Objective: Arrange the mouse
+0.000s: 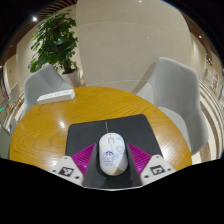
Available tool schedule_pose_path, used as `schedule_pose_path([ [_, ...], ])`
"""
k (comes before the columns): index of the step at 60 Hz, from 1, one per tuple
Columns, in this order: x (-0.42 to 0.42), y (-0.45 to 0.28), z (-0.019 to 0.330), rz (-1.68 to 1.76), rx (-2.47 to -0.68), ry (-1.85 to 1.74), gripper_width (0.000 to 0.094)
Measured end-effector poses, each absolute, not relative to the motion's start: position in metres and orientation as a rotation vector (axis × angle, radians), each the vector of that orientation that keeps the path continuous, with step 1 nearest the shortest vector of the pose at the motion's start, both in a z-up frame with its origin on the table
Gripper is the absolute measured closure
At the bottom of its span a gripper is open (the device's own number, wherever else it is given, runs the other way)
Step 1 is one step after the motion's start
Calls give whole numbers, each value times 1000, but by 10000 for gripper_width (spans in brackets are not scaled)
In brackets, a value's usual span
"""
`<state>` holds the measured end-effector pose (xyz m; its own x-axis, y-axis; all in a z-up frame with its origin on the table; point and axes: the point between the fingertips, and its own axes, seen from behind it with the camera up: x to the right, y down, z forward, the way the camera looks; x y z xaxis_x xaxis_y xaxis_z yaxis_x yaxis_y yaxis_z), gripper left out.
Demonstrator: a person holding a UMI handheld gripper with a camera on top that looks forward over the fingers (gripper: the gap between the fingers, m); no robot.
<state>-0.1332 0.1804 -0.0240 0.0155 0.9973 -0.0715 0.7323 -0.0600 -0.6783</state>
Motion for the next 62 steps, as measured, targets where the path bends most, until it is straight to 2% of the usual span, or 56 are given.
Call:
schedule_pose_path([
  [1, -131, 179, -23, 770, -1852, -1767, 282],
  [4, -123, 177, -19, 750, -1869, -1769, 54],
  [6, -118, 178, -12, 737, -1867, -1760, 86],
  [15, -78, 166, 43, 728, -1845, -1723, 76],
  [23, 1, 125, 83, 723, -1872, -1733, 75],
  [33, 98, 74, 97, 707, -1879, -1791, 76],
  [41, 148, 47, 94, 670, -1879, -1820, 83],
  [62, 170, 33, 92, 622, -1876, -1798, 79],
])
